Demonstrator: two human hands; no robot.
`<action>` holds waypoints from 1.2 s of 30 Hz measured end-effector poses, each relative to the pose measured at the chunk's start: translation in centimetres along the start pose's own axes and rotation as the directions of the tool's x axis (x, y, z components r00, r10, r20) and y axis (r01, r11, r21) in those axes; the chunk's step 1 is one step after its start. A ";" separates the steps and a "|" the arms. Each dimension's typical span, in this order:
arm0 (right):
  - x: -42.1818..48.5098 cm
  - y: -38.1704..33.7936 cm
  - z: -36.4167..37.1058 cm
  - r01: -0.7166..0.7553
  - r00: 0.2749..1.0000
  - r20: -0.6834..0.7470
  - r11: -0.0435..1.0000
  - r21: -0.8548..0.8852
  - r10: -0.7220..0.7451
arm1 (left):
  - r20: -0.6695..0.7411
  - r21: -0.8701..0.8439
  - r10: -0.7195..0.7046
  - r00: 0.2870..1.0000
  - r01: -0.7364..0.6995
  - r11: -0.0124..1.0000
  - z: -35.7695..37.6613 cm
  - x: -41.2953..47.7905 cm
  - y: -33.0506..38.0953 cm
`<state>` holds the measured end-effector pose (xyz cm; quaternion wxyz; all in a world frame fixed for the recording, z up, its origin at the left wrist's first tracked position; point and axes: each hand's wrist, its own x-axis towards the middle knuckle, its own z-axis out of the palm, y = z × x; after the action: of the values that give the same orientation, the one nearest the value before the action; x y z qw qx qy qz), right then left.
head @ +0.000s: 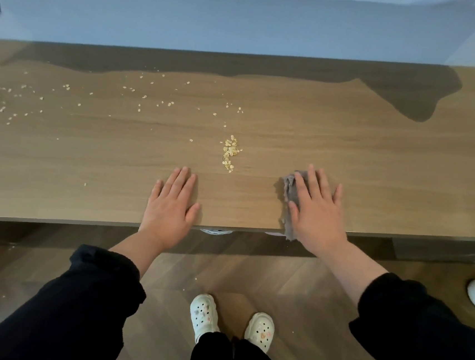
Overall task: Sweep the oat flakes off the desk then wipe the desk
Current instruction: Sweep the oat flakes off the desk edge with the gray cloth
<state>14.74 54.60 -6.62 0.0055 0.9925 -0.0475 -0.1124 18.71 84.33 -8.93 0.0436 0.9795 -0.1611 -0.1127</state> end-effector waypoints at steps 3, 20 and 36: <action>1.4 0.6 -0.5 -0.168 0.986 -0.006 0.985 0.047 0.169 | 0.001 -0.097 0.008 1.000 -0.008 0.995 -0.9 0.1 -1.8; 5.8 -7.9 0.3 -0.439 0.866 -0.104 0.844 0.309 0.489 | -0.170 -0.241 -0.342 0.924 0.297 0.924 -2.0 5.6 -8.8; 11.0 -12.6 -1.0 -0.431 0.857 -0.121 0.825 0.365 0.501 | -0.119 -0.199 -0.343 0.932 0.316 0.928 -2.0 5.7 -8.8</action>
<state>26.83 66.04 -8.38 -0.1259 0.9435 -0.3066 0.0078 27.17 90.90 -9.24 0.1225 0.9906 0.0206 -0.0576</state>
